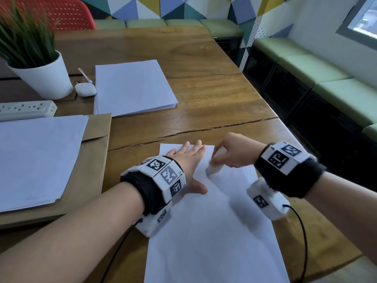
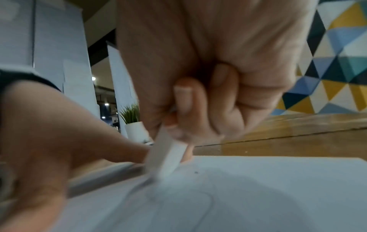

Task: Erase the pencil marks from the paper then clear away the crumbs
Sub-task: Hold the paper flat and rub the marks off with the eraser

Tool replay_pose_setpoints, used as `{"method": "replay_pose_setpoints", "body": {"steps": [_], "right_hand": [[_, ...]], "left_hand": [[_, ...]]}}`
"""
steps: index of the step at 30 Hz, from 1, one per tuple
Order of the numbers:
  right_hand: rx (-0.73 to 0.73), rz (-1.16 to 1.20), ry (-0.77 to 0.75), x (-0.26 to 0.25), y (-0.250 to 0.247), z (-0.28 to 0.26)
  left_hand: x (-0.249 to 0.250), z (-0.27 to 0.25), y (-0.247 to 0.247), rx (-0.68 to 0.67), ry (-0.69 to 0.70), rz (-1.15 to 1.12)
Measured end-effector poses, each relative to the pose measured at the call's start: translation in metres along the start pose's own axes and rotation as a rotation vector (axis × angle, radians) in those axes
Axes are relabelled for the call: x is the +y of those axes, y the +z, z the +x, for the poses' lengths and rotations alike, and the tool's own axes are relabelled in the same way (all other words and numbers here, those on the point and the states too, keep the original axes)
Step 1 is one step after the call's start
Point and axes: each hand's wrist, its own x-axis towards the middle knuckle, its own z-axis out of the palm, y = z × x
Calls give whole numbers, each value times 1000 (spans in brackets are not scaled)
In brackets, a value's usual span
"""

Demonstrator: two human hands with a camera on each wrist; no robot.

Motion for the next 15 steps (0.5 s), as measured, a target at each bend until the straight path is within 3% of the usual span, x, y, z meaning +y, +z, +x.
{"method": "replay_pose_setpoints", "body": {"steps": [3,4,7,9,13,15], "right_hand": [[224,44,4,2,0,11],[209,33,-3,2,3,7],[-55,-24,-8,3,8,-11],[-129,43,29,4,5,-12],[86,250,80,11,3,6],[149,236,65,12,8,2]], "left_hand": [[0,0,1,4,8,5],[1,0,1,3,5,8],[2,2,0,-17,-9,18],[1,3,0,-27,-12,19],[0,3,2,-2,-7,20],[1,3,2,-2,-10,23]]}}
